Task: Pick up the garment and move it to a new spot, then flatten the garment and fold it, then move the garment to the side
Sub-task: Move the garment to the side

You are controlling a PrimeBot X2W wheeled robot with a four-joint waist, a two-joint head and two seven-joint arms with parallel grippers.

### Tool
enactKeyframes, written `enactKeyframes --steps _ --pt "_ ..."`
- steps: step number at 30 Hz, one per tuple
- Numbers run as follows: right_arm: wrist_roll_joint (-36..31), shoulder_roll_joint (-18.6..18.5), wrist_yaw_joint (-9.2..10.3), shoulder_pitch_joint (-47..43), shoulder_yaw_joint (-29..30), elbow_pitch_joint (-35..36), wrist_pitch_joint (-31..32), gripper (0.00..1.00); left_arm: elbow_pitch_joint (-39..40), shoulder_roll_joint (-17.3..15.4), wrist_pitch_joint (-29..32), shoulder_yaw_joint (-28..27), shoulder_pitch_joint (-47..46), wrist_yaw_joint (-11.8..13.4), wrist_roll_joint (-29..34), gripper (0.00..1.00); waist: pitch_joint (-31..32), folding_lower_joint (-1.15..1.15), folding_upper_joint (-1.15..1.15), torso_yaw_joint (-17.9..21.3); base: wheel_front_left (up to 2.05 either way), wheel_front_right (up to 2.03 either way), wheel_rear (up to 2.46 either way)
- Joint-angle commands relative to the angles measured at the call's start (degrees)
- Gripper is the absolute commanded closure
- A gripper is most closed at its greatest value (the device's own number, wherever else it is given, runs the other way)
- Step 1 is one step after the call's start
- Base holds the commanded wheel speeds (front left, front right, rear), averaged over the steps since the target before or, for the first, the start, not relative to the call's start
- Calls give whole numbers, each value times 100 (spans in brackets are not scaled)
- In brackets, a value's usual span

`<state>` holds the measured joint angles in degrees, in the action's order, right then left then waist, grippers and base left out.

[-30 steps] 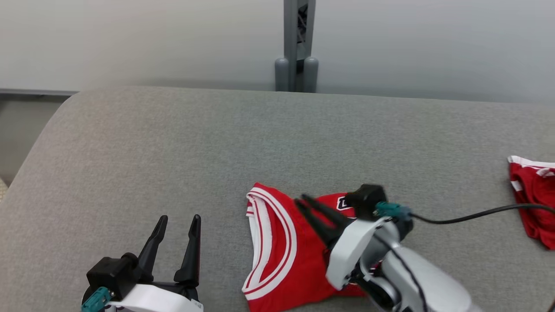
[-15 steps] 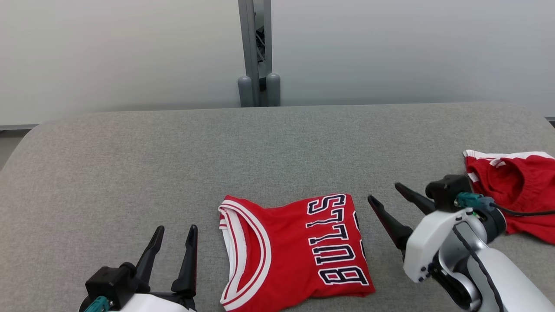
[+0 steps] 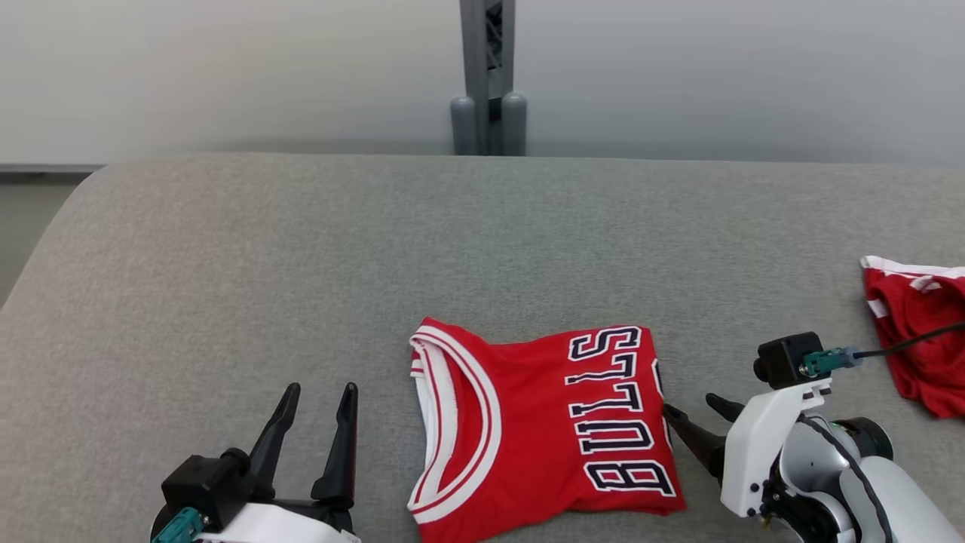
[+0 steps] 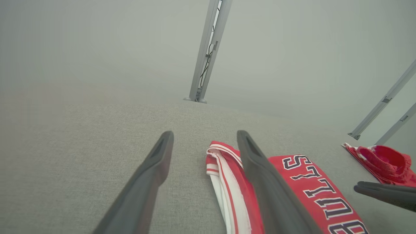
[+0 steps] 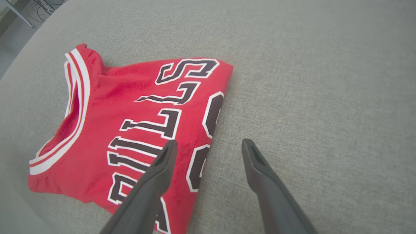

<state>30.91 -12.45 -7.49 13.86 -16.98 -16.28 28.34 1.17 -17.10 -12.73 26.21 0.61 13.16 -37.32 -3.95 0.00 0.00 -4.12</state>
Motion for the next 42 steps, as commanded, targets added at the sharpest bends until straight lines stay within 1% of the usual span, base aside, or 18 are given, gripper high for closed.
enactKeyframes --steps 1,6,8,13,14,15,19,23,24,32,35,36,39,42 --pt "17 19 0 90 87 -128 50 0 -26 9 -43 -4 -125 -44 49 0 -125 0 0 -162 0 0 0" --pt "104 153 0 235 274 -523 160 0 -85 54 -81 1 -166 -65 53 0 -264 0 0 -367 0 0 0" --pt "181 228 0 330 271 -741 249 0 -115 62 -98 -9 -211 -95 45 0 -321 0 0 -439 0 0 0" --pt "269 239 0 455 136 -926 340 0 -156 79 -124 -16 -241 -109 49 0 -367 0 0 -480 0 0 0" --pt "325 183 0 536 9 -923 259 73 -171 92 -132 -36 -259 -99 46 0 -385 0 0 -467 0 0 0" --pt "313 96 0 596 -87 -862 190 100 -179 90 -146 -54 -254 -86 45 0 -386 0 0 -422 0 0 0" --pt "203 -117 0 705 -220 -713 -7 100 -166 100 -150 -40 -264 -104 65 0 -373 0 0 -270 0 0 0" --pt "141 -335 0 811 -361 -518 -77 100 -128 84 -164 -40 -276 -121 75 0 -359 0 0 -7 0 0 0" --pt "52 -489 0 878 -430 -440 -68 100 -100 73 -168 -47 -283 -118 90 0 -351 0 0 181 0 0 0" --pt "-106 -814 0 1257 -455 -162 98 100 30 70 -174 -75 -370 -87 131 0 -378 0 0 1166 0 0 0" --pt "-168 -934 0 1398 -379 -69 178 100 47 76 -171 -64 -434 -110 146 0 -438 0 0 1494 0 0 0" --pt "-193 -1004 0 1490 -304 -10 226 100 53 83 -171 -50 -495 -122 160 0 -495 0 0 1665 0 0 0" --pt "-262 -1071 0 1587 -163 36 267 100 41 85 -164 -18 -568 -143 194 0 -590 0 0 1827 0 0 0" --pt "-330 -1031 0 1622 -49 64 285 100 9 81 -162 -11 -635 -150 199 0 -668 0 0 1897 0 0 0"
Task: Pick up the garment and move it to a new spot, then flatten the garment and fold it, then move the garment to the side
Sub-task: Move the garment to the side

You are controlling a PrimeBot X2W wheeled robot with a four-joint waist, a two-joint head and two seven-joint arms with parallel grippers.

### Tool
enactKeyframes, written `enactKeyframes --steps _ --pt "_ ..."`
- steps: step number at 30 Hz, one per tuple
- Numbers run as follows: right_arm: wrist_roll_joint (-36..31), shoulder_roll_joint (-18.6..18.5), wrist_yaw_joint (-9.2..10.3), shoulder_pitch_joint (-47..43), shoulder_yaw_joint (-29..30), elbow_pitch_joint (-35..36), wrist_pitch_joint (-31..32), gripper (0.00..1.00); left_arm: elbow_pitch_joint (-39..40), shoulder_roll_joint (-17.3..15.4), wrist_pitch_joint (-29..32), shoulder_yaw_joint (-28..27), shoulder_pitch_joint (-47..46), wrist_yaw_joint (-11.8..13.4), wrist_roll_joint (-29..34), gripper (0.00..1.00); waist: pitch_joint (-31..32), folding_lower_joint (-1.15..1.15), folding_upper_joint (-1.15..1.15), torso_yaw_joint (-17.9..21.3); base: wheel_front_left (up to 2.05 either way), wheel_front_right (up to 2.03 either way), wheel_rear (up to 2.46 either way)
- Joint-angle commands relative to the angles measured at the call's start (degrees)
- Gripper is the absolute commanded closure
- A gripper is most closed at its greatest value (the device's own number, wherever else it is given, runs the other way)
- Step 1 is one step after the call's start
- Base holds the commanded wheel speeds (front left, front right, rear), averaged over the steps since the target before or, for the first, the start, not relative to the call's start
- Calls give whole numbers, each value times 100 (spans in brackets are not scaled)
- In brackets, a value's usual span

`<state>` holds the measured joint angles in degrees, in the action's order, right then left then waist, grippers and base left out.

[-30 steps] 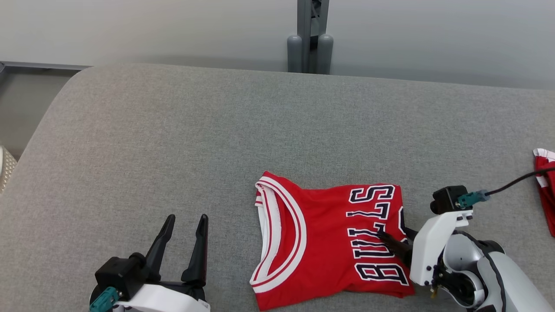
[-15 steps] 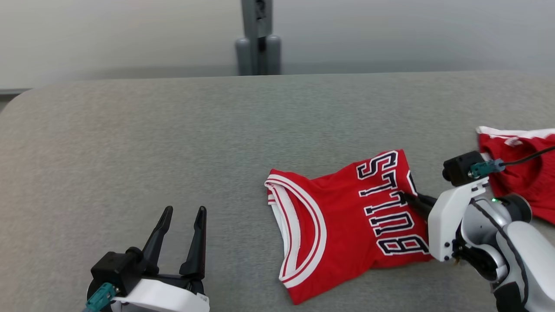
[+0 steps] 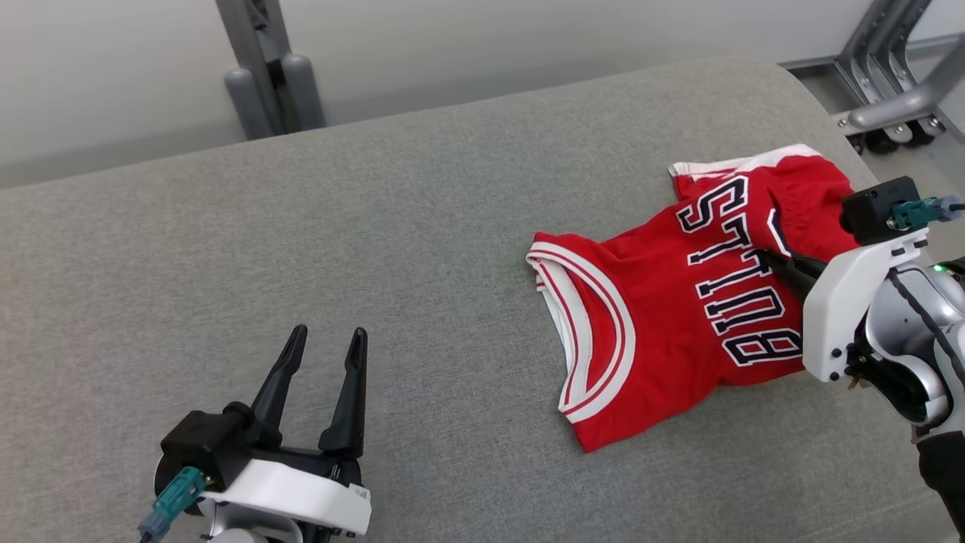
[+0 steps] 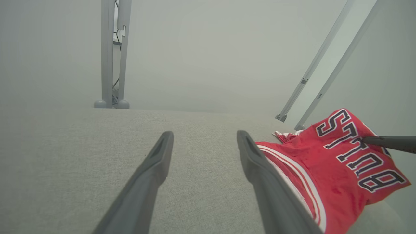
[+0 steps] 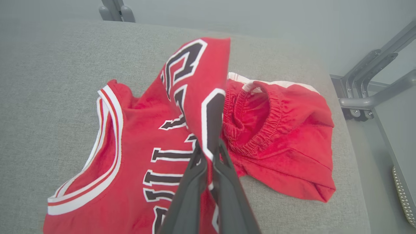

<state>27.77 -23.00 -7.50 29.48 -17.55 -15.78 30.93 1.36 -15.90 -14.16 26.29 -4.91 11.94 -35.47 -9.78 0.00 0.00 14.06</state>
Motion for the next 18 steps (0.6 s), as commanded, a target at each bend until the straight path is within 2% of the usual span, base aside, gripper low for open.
enactKeyframes --steps 1,12,18 --pt "-40 45 2 66 41 21 10 100 -22 -37 -20 -13 -91 -33 13 0 -102 0 0 87 0 0 0" --pt "-397 325 2 334 378 -88 -40 100 -121 -59 -29 -1 -117 -44 -30 0 -45 0 0 59 0 0 0" --pt "-681 271 2 688 569 -381 -84 100 -75 -101 -24 -15 -51 14 -14 0 -9 0 0 73 0 0 0"
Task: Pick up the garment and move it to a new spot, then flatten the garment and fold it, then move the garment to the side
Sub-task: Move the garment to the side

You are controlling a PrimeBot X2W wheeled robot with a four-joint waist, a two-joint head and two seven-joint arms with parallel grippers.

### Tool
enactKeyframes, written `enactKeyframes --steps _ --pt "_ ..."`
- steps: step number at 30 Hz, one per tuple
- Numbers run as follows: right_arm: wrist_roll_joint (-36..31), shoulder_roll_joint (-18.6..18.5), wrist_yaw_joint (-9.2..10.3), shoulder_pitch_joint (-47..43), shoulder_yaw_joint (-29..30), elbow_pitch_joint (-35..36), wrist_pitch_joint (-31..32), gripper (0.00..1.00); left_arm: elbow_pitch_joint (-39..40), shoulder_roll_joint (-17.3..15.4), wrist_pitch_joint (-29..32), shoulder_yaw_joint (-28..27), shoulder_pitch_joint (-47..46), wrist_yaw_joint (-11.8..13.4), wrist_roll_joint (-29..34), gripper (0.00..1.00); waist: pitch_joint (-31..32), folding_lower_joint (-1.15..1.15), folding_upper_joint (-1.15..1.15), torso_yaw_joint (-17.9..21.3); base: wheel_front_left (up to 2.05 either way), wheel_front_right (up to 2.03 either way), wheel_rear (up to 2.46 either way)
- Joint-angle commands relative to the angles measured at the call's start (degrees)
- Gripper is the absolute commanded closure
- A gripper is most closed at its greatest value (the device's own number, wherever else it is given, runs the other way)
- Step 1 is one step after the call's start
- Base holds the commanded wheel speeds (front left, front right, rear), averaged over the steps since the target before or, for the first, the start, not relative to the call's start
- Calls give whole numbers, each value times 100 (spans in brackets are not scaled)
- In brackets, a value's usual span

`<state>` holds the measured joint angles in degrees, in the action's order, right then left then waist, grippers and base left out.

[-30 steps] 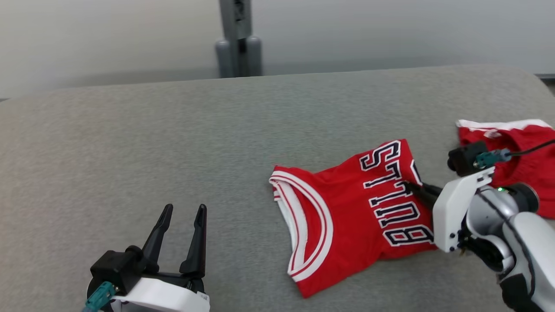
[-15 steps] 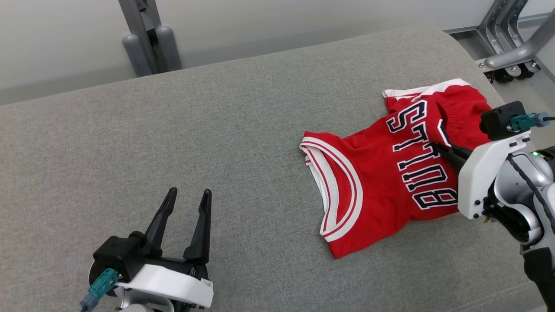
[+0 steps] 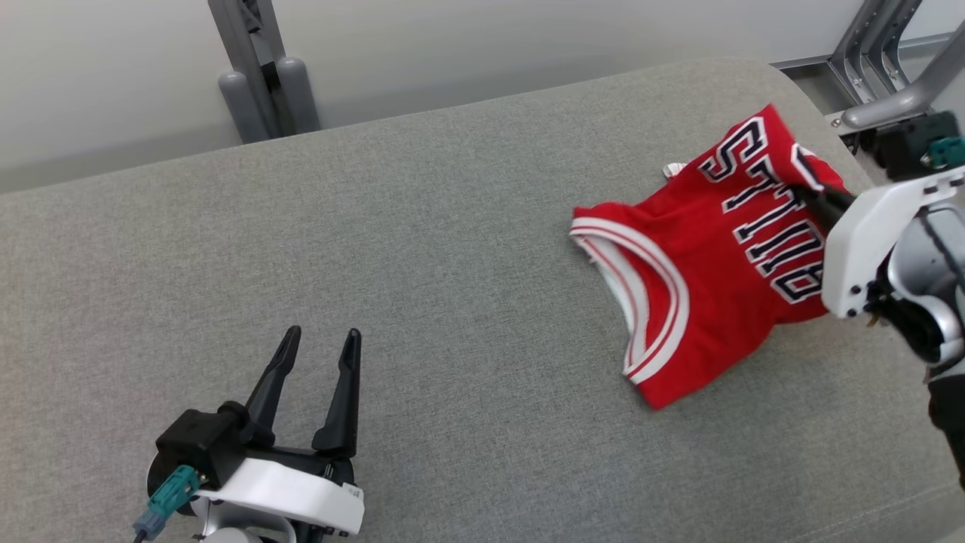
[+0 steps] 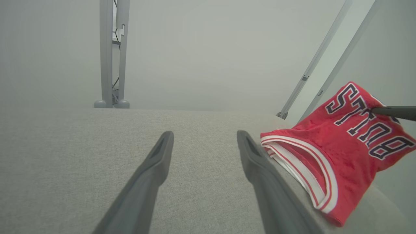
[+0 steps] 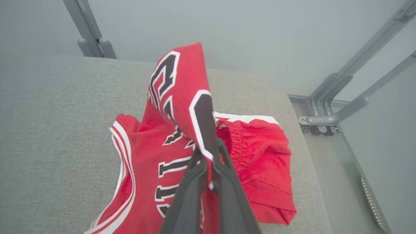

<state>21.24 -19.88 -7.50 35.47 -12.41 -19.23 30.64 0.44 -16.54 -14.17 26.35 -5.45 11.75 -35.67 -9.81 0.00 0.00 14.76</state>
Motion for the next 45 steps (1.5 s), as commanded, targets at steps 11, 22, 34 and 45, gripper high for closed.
enactKeyframes --steps 11,22,34,45 --pt "-805 118 2 820 1004 -1203 -629 100 151 -173 107 9 -2 95 64 0 -145 0 0 -34 0 0 0" --pt "-1614 458 2 1019 2208 -2224 -1029 100 236 -242 182 59 -25 128 87 0 -294 0 0 -128 0 0 0" --pt "-3211 574 2 1496 3906 -3038 -1329 100 307 -330 321 101 -242 131 142 0 -671 0 0 -419 0 0 0" --pt "-5251 1049 2 1724 5490 -2851 -1654 0 255 -330 289 125 -350 136 144 0 -944 0 0 -717 0 0 0"
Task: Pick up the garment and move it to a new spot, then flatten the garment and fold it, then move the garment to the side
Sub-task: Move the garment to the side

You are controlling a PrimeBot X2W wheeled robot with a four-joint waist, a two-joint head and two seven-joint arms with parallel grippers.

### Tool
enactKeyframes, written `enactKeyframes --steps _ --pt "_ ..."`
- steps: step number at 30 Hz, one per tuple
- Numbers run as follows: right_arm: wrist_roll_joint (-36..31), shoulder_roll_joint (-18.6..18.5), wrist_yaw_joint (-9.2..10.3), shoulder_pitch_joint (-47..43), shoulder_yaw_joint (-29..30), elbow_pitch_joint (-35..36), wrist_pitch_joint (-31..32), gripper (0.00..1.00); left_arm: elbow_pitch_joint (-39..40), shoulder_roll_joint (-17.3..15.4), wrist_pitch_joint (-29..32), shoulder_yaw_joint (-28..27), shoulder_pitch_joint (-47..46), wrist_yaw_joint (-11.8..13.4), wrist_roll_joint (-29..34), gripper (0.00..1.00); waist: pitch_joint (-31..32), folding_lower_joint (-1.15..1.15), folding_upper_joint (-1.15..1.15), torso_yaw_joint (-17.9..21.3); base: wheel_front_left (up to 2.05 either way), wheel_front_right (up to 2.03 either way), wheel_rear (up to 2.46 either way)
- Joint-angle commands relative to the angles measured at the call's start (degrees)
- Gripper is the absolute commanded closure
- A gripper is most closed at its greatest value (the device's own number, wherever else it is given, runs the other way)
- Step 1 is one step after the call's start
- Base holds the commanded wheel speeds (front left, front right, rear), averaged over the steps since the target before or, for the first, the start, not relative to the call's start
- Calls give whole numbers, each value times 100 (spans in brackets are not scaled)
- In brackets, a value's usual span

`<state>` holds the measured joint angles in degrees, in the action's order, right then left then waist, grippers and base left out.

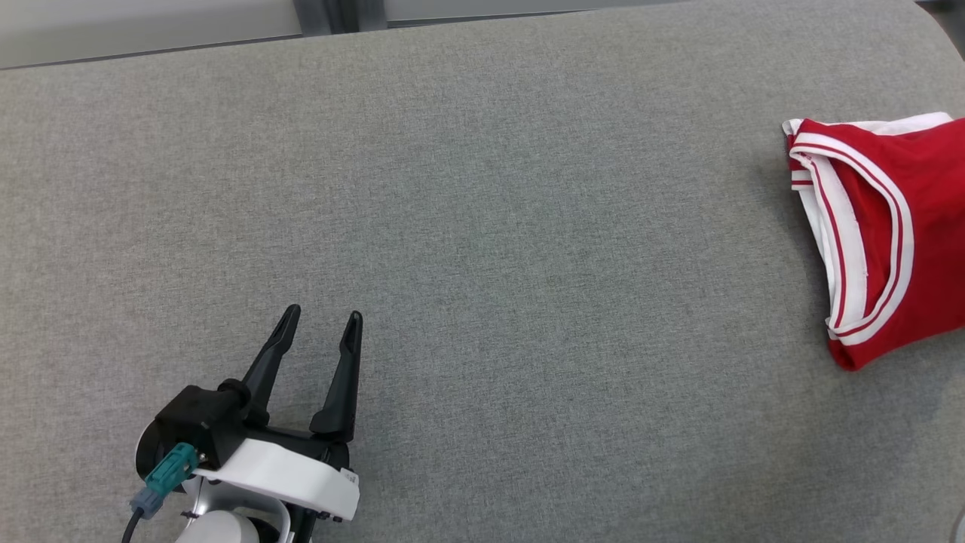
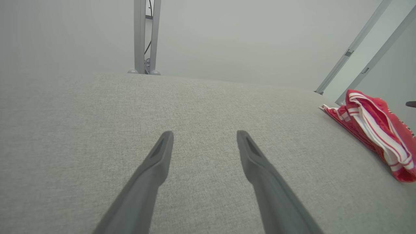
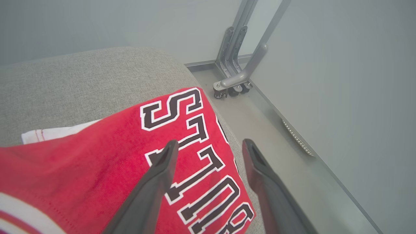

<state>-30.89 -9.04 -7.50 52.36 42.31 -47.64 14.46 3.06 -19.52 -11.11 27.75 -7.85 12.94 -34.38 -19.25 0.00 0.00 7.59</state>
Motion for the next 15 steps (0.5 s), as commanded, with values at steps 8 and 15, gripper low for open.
enactKeyframes --steps 8,15 --pt "-350 42 2 233 213 -304 -356 0 -12 -62 -7 -24 -115 40 -6 0 19 0 0 62 0 0 0" --pt "-142 105 2 548 -40 -809 -916 0 -43 -69 -53 -75 -63 39 -75 0 312 0 0 212 0 0 0"
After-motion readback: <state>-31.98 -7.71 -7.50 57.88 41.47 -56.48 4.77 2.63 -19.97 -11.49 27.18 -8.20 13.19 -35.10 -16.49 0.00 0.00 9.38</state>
